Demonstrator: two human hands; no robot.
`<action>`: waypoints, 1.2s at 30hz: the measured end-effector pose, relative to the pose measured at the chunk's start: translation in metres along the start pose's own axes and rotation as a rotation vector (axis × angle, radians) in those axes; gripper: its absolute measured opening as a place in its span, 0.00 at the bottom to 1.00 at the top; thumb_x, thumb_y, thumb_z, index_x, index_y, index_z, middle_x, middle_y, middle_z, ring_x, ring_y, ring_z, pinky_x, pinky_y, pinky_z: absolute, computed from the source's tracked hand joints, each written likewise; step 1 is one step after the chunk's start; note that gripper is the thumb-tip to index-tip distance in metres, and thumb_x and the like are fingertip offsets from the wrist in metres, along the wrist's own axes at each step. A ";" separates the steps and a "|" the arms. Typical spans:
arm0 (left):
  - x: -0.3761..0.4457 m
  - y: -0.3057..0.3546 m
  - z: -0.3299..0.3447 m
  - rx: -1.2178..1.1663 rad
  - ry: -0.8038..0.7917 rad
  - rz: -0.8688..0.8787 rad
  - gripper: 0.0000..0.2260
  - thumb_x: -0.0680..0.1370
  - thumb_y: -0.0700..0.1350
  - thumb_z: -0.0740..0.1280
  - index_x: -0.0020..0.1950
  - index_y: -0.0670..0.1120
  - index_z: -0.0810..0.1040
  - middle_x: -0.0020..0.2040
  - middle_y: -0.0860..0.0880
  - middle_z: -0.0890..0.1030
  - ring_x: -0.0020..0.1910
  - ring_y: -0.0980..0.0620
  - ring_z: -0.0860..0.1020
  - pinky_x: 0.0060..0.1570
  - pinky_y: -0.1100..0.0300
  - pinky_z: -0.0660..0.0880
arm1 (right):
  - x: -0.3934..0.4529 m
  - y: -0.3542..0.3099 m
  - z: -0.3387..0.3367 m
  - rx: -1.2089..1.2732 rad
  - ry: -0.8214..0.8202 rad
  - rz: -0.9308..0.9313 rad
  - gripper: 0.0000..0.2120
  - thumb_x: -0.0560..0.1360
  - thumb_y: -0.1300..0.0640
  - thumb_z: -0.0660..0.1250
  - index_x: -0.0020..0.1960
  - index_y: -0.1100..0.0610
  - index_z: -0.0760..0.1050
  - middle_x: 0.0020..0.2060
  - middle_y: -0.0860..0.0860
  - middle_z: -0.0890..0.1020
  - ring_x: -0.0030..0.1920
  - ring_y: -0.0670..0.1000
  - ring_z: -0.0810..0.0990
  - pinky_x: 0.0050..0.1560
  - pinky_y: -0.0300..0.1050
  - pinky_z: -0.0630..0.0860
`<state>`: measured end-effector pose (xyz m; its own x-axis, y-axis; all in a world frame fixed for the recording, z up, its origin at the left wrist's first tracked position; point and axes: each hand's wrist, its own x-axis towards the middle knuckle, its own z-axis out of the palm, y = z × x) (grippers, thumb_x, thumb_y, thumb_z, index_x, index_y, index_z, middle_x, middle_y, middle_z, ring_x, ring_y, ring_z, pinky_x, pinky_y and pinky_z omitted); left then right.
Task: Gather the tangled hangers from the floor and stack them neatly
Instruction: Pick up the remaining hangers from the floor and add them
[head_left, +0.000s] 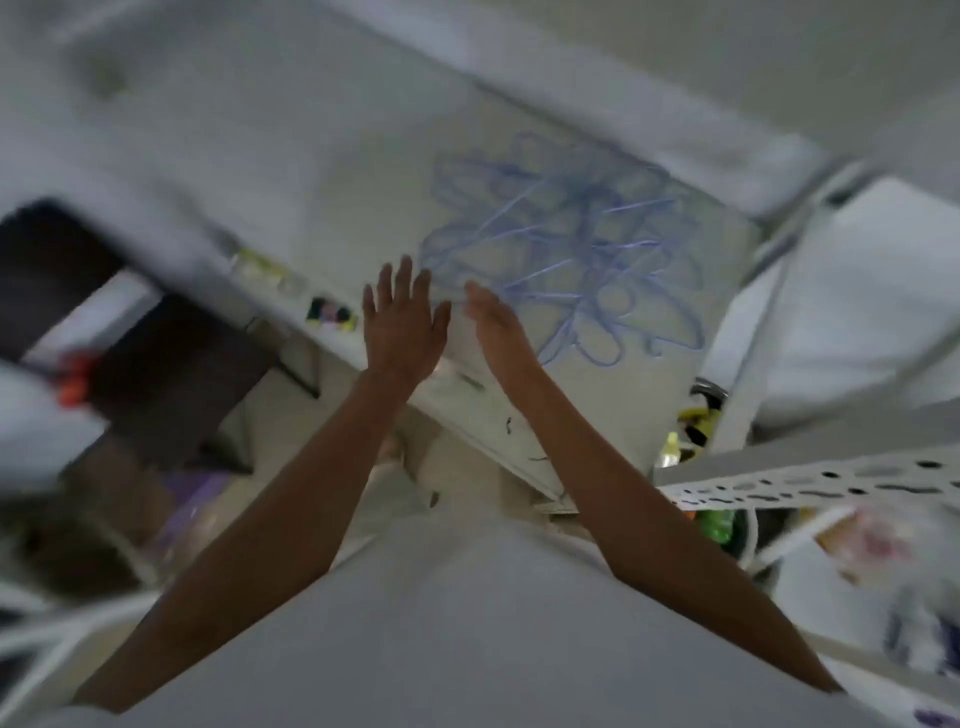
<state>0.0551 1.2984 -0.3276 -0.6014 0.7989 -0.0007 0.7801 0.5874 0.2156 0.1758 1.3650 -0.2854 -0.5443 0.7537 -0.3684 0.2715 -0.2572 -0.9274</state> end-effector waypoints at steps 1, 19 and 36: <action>-0.025 -0.017 -0.004 -0.011 0.020 -0.057 0.27 0.84 0.57 0.59 0.80 0.46 0.67 0.83 0.43 0.62 0.82 0.39 0.59 0.78 0.39 0.57 | -0.003 0.002 0.011 -0.223 -0.061 -0.077 0.21 0.84 0.62 0.60 0.77 0.61 0.69 0.76 0.56 0.71 0.77 0.53 0.68 0.75 0.41 0.60; -0.516 -0.141 0.029 -0.193 -0.391 -1.026 0.25 0.87 0.56 0.50 0.81 0.46 0.63 0.84 0.44 0.57 0.83 0.41 0.55 0.78 0.42 0.58 | -0.232 0.173 0.214 -1.696 -1.217 -0.871 0.24 0.84 0.55 0.56 0.77 0.63 0.64 0.77 0.57 0.67 0.76 0.57 0.65 0.71 0.53 0.70; -0.688 -0.330 0.104 -0.544 -0.408 -1.425 0.26 0.86 0.57 0.51 0.81 0.47 0.62 0.84 0.45 0.57 0.83 0.42 0.54 0.79 0.43 0.57 | -0.370 0.318 0.474 -1.854 -1.598 -0.941 0.20 0.82 0.55 0.57 0.72 0.61 0.69 0.72 0.56 0.71 0.71 0.57 0.70 0.66 0.53 0.70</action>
<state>0.2294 0.5683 -0.4996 -0.6020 -0.3148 -0.7338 -0.5699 0.8131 0.1186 0.0873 0.7183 -0.4745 -0.4816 -0.5813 -0.6558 -0.6281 0.7508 -0.2043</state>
